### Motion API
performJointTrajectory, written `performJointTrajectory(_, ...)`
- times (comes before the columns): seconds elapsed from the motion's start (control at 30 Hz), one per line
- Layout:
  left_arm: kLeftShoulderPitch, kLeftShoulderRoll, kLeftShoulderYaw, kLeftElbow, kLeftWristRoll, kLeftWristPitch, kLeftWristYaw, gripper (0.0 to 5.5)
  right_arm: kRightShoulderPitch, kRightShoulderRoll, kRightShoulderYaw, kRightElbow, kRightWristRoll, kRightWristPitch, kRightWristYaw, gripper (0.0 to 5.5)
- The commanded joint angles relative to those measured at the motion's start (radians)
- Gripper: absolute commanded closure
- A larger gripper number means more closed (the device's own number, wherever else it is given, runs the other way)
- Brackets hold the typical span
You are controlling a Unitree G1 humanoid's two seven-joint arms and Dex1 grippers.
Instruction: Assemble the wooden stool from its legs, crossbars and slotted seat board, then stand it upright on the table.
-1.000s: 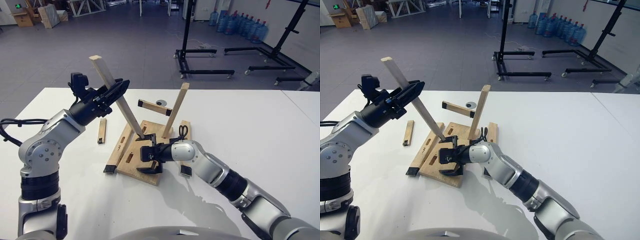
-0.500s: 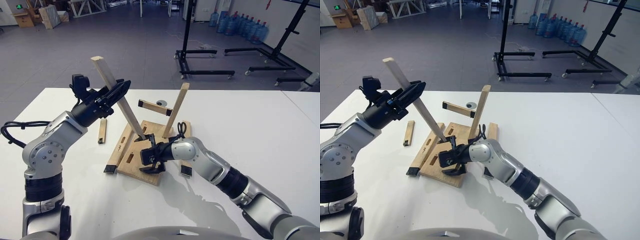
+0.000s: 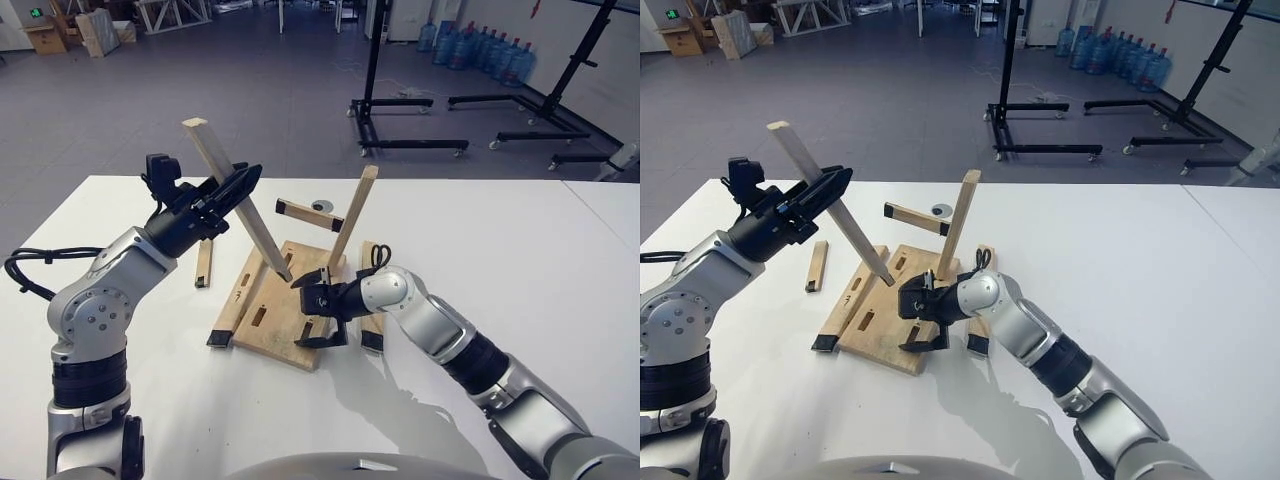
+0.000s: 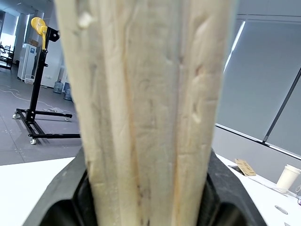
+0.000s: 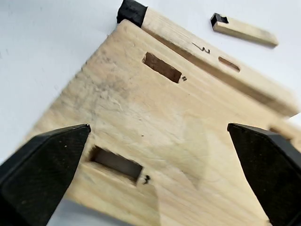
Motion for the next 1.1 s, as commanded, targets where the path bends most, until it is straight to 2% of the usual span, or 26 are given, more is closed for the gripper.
performJointTrajectory(0.03, -0.008, 0.002, 0.000, -0.004, 0.010, 0.004, 0.003, 3.49, -0.005, 0.062, -0.023, -0.030, 0.045, 0.131, -0.034, 0.12)
performJointTrajectory(0.23, -0.014, -0.004, -0.009, -0.006, 0.013, 0.004, 0.006, 3.49, -0.045, 0.080, 0.016, 0.011, -0.006, 0.111, -0.108, 0.12)
performJointTrajectory(0.4, -0.013, -0.008, -0.017, -0.010, 0.019, 0.003, 0.011, 3.49, -0.055, 0.056, 0.083, 0.034, -0.063, 0.055, -0.102, 0.12)
performJointTrajectory(0.57, -0.014, -0.020, -0.021, -0.019, 0.032, -0.003, 0.019, 3.49, -0.064, -0.076, 0.220, 0.034, -0.179, -0.026, -0.002, 0.12)
performJointTrajectory(0.77, -0.005, -0.052, -0.026, -0.030, 0.047, -0.022, 0.031, 3.49, -0.068, -0.208, 0.296, 0.003, -0.236, 0.000, 0.122, 0.12)
performJointTrajectory(0.93, 0.006, -0.057, -0.020, -0.038, 0.054, -0.021, 0.034, 3.49, -0.027, -0.359, 0.280, -0.048, -0.234, -0.111, 0.203, 0.12)
performJointTrajectory(1.1, 0.014, -0.062, -0.016, -0.044, 0.054, -0.023, 0.044, 3.49, -0.023, -0.414, 0.240, -0.043, -0.224, -0.204, 0.225, 0.12)
